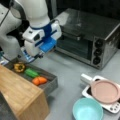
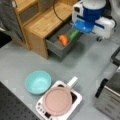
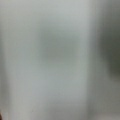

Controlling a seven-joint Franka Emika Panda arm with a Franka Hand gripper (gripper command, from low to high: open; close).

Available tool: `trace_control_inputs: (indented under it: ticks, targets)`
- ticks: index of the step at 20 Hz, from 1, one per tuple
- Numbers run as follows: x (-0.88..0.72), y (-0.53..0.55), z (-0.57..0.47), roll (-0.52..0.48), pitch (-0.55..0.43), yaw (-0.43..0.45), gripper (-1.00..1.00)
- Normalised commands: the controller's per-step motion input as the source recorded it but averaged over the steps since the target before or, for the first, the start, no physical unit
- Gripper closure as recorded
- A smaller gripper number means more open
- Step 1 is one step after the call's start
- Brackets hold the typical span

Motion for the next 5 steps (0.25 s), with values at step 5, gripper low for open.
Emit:
trace_control_inputs:
  ticks: [5]
  targets:
    - [-0.05,-0.16,-0.03,0.010,-0.049,0.058,-1.00]
